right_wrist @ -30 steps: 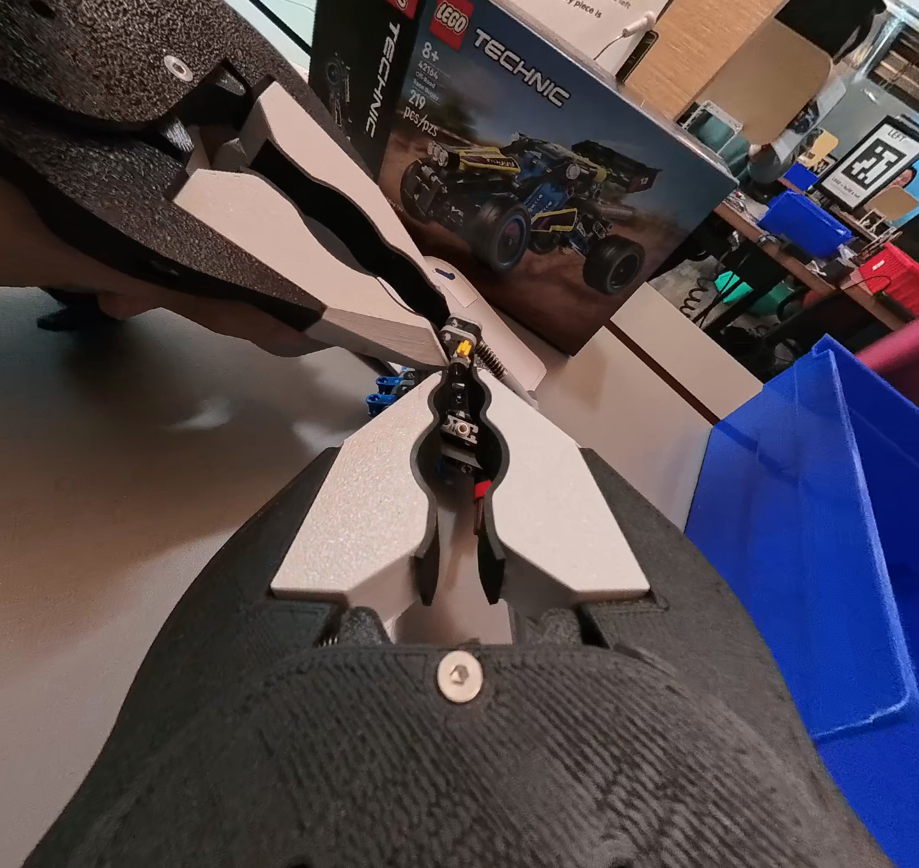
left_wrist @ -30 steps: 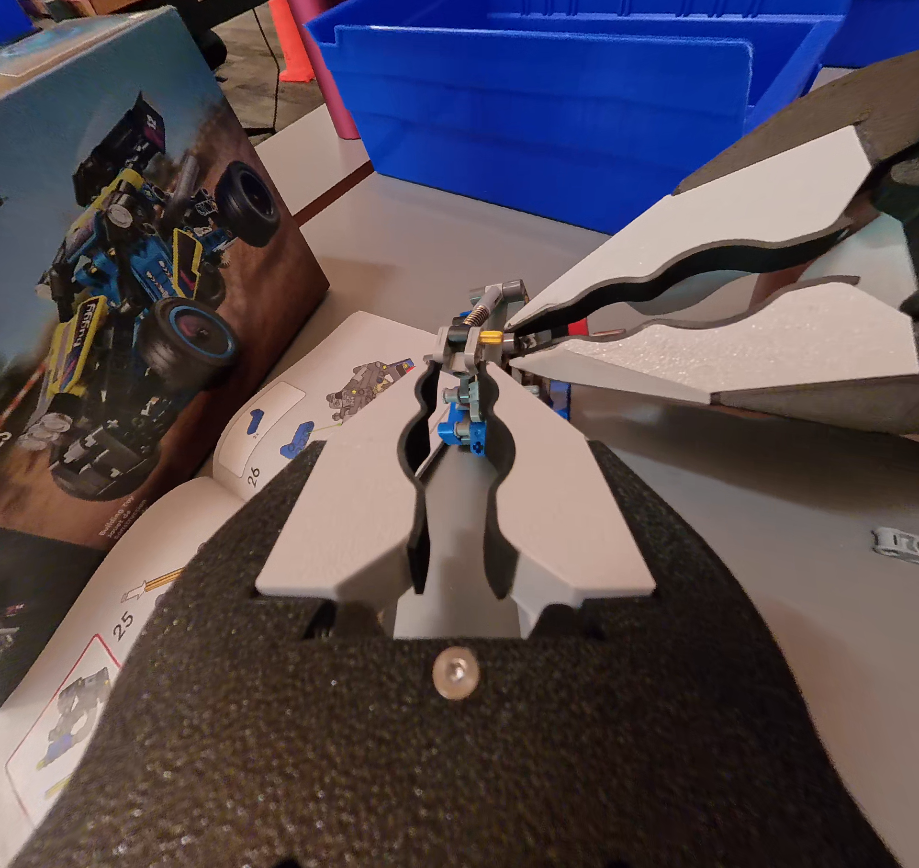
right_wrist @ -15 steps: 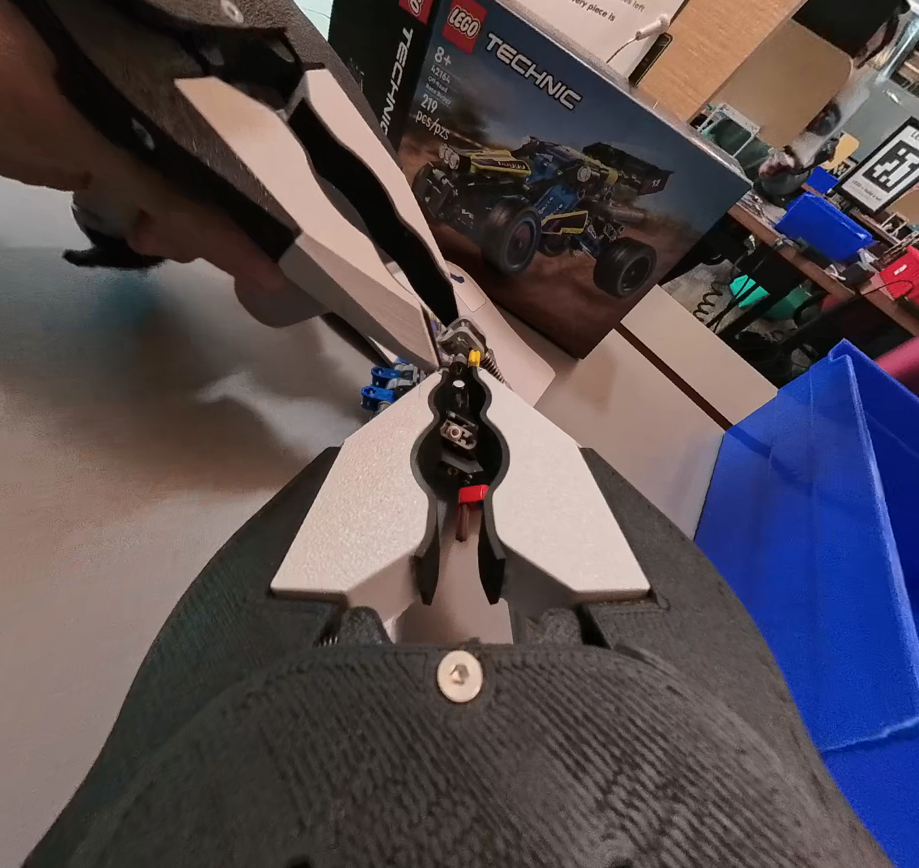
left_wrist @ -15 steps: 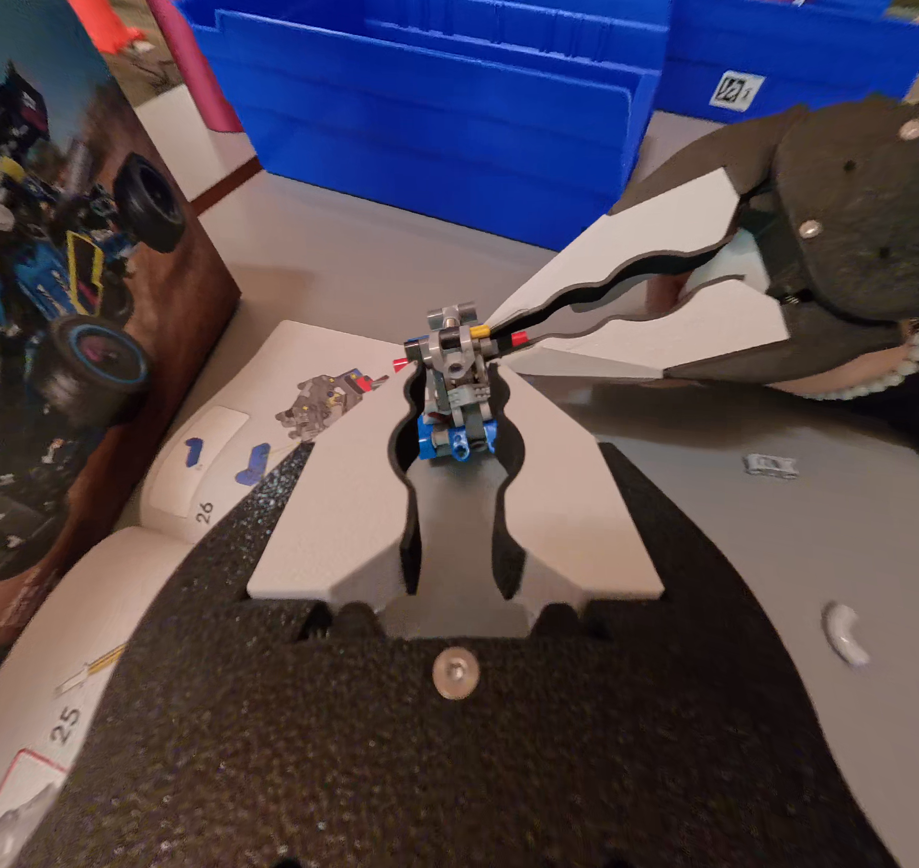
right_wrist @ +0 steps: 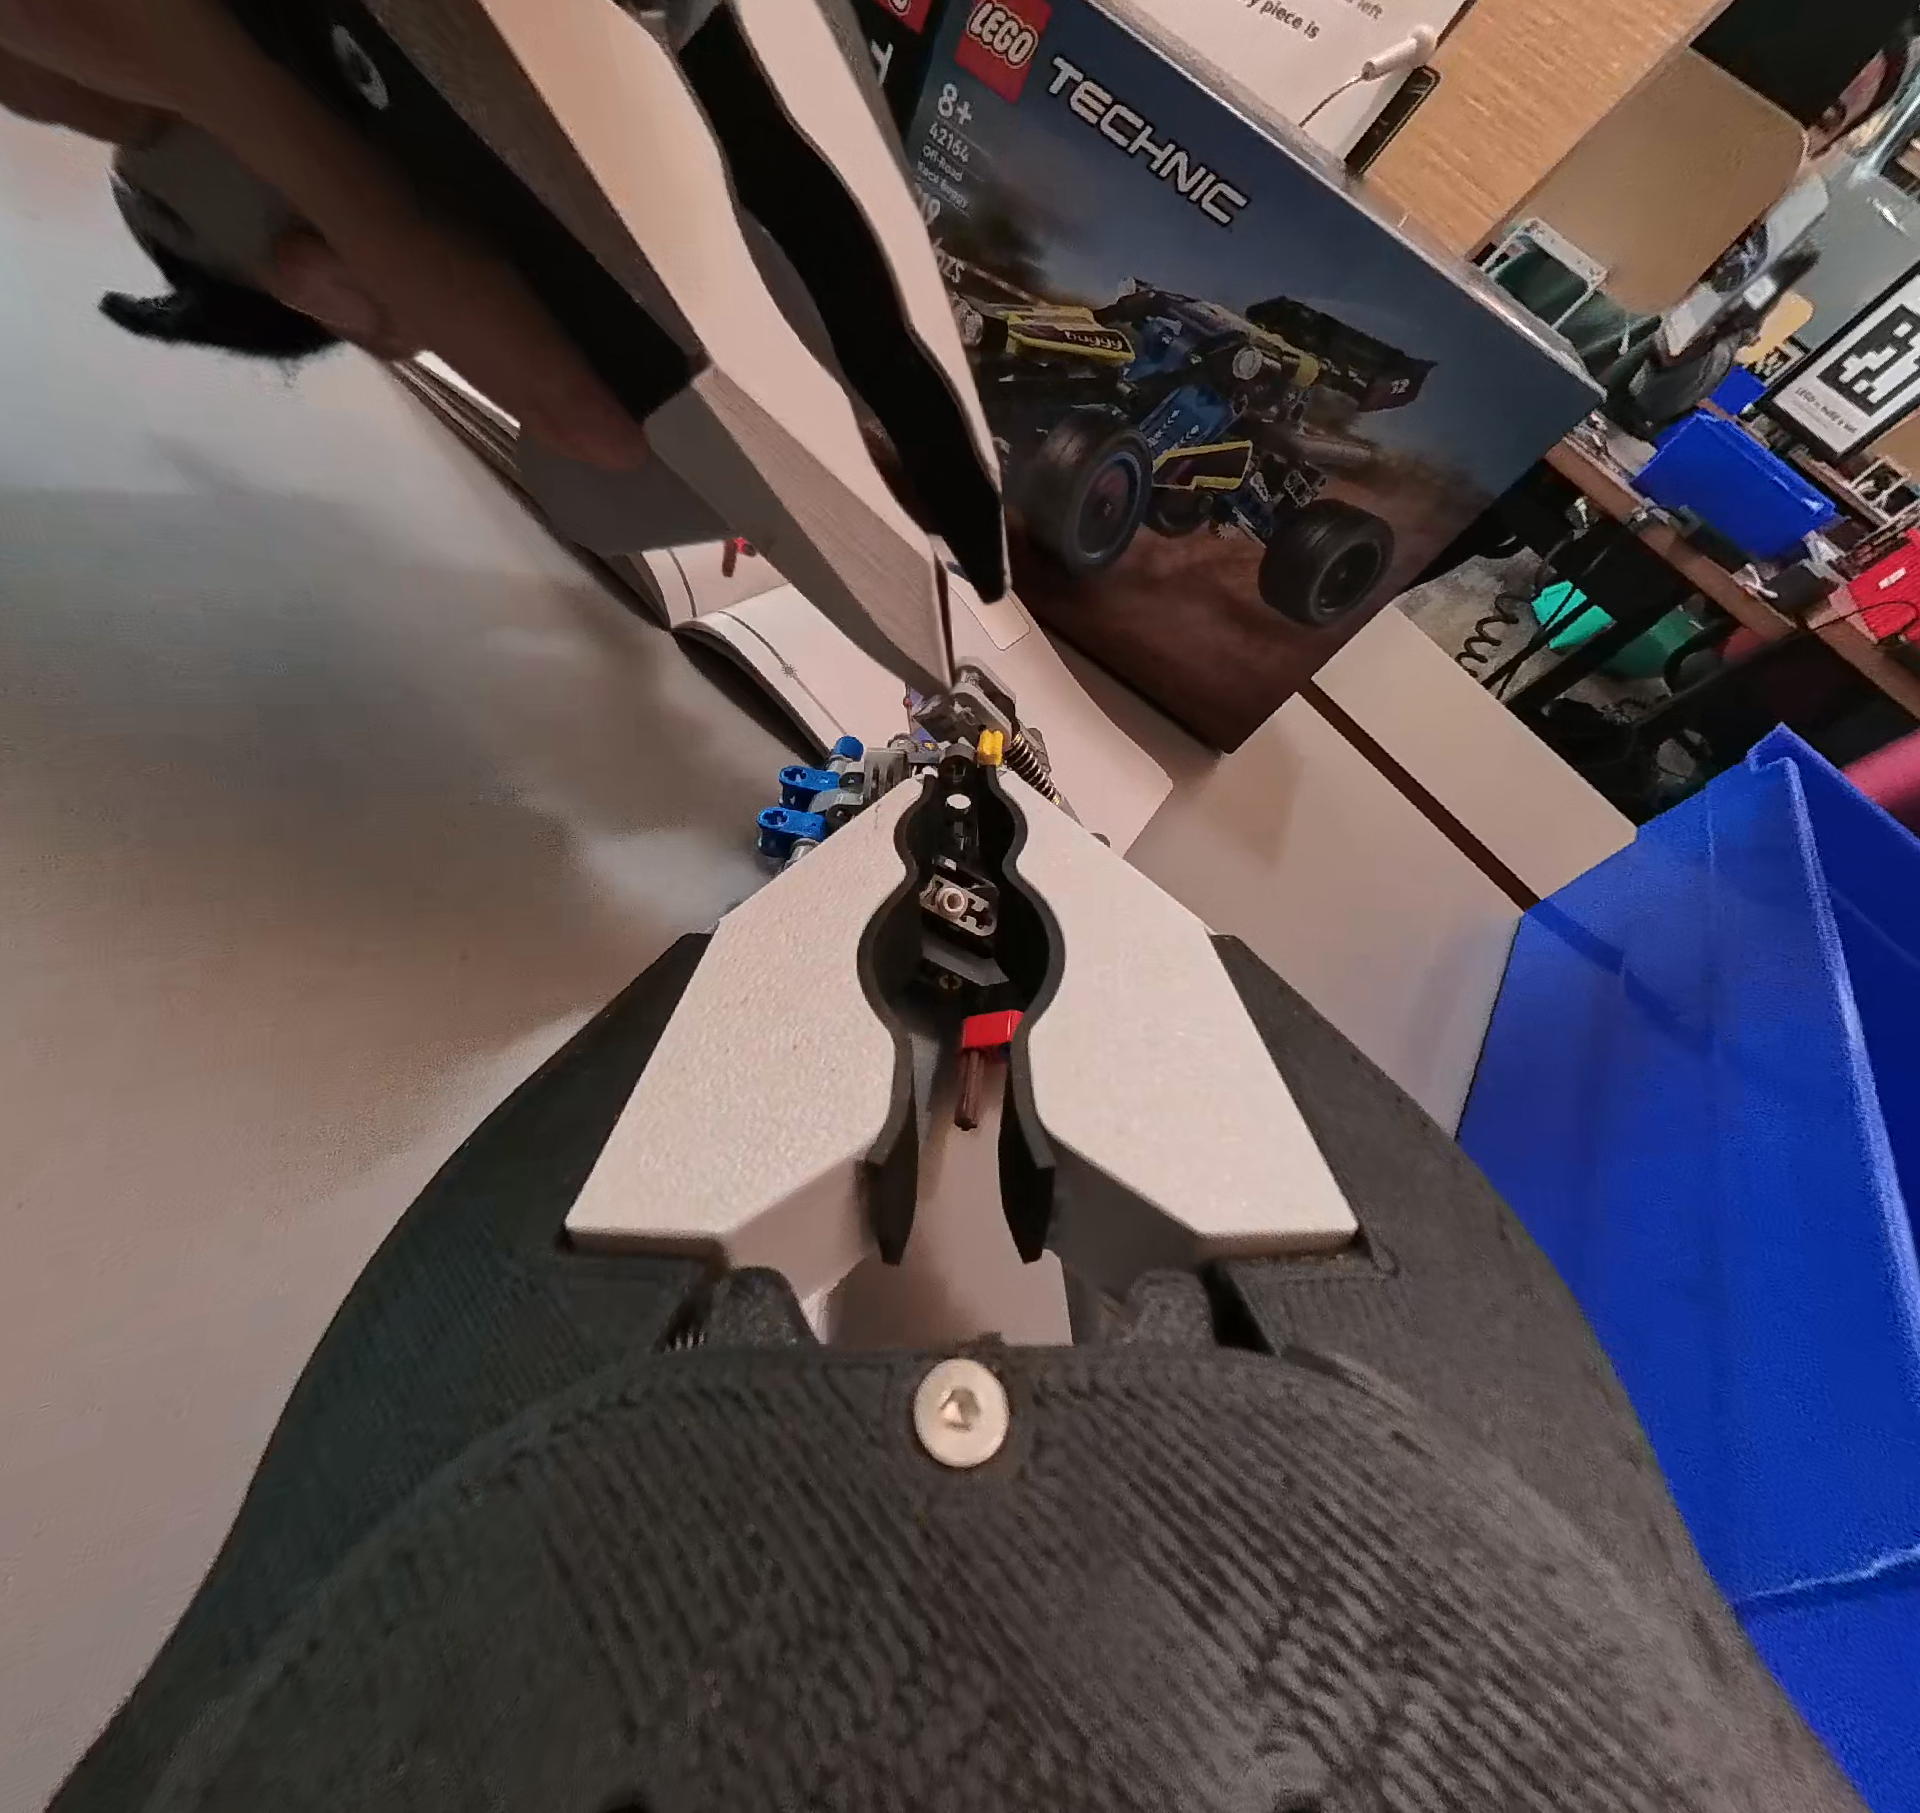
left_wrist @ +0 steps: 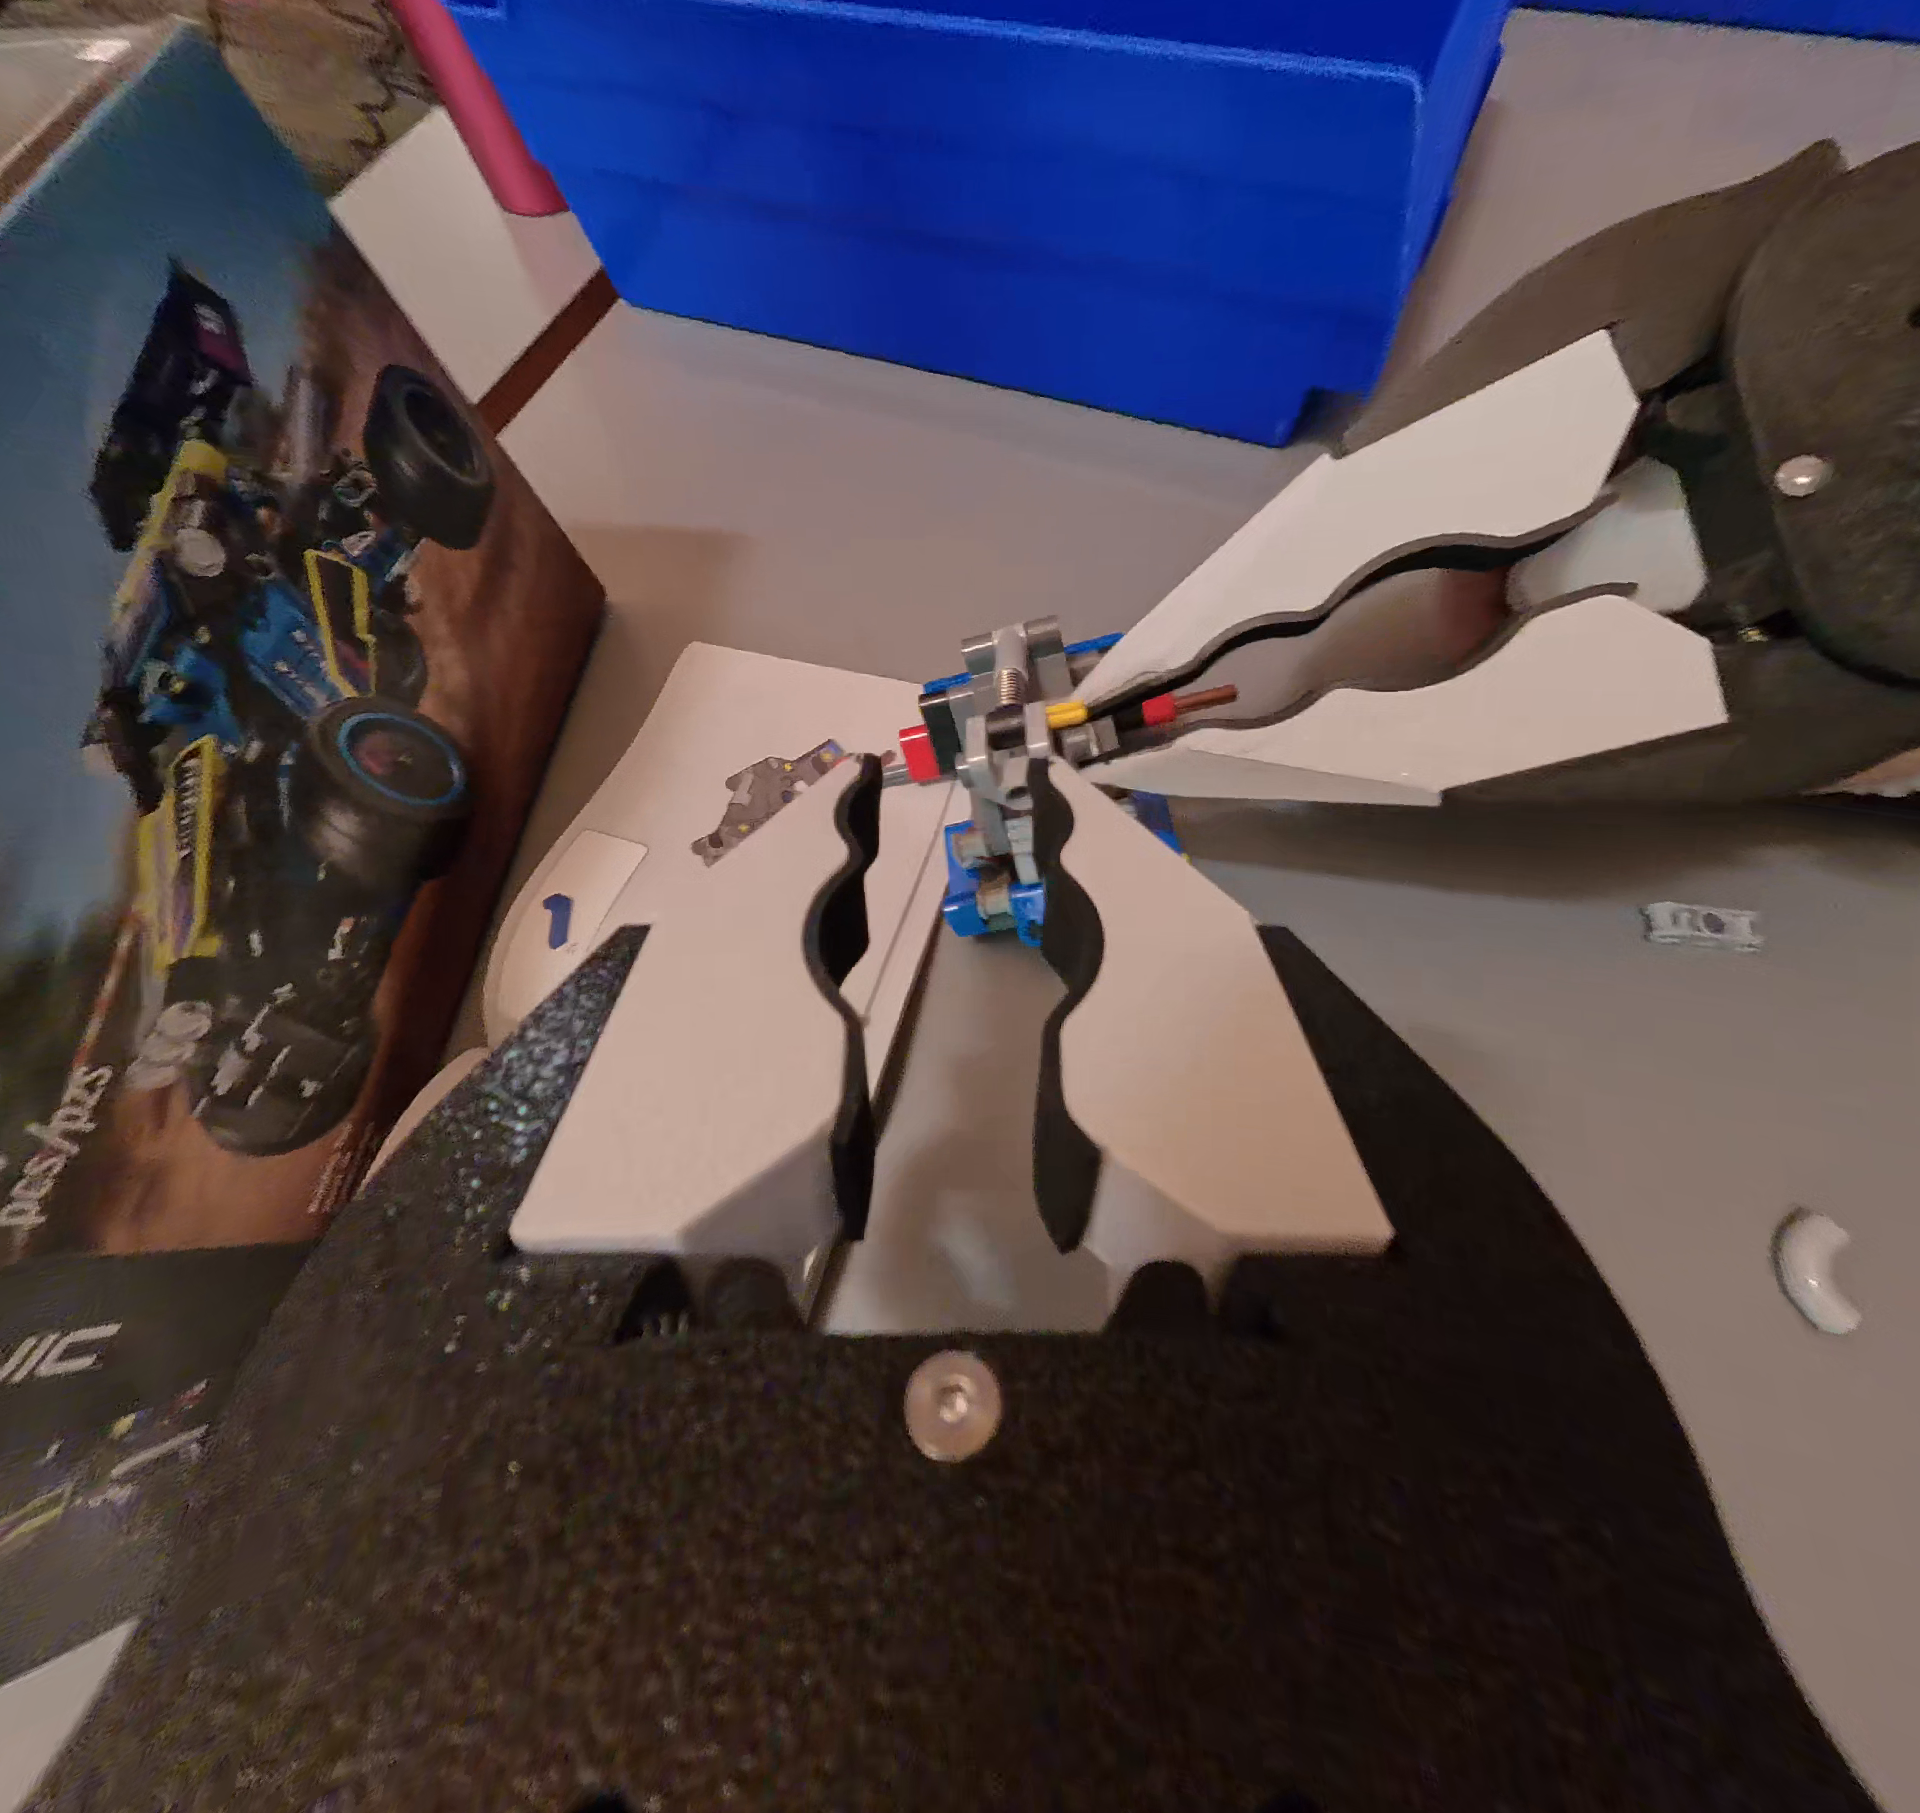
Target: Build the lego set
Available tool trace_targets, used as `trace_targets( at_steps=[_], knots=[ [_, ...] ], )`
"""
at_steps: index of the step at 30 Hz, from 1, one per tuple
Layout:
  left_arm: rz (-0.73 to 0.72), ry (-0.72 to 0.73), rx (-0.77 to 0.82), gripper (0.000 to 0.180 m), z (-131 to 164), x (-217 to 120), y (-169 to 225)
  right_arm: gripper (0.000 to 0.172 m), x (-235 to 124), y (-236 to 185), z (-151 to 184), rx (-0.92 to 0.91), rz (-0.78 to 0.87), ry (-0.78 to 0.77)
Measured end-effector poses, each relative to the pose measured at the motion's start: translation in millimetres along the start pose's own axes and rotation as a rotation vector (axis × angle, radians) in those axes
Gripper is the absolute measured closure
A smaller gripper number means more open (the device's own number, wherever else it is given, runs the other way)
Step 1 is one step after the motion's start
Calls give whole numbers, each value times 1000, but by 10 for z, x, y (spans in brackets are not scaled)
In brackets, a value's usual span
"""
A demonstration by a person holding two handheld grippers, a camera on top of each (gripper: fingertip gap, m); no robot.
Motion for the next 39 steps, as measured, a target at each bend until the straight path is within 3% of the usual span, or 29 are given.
trace_targets(
  at_steps=[9, 15, 39],
  knots=[
    [104, -28, -40, 153, -19, -1, 54, 167, 5, -8, 3, -7, -2, -4],
    [111, -48, -68, 168, -3, 57, 82, 168, 6, -10, 3, -9, -1, -4],
    [6, 43, -173, 168, 1, 137, 70, 168, -21, 78, 18, 64, 36, -9]
  ],
)
Point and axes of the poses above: each gripper's, where its closed fingertips meet, x out along the fingers, z out of its underside, y = z × x across the jaws, the point moved 3 cm from there along -x, back along the fingers, and after that the axes turned 10 degrees about -y, right-handed, at the moved point
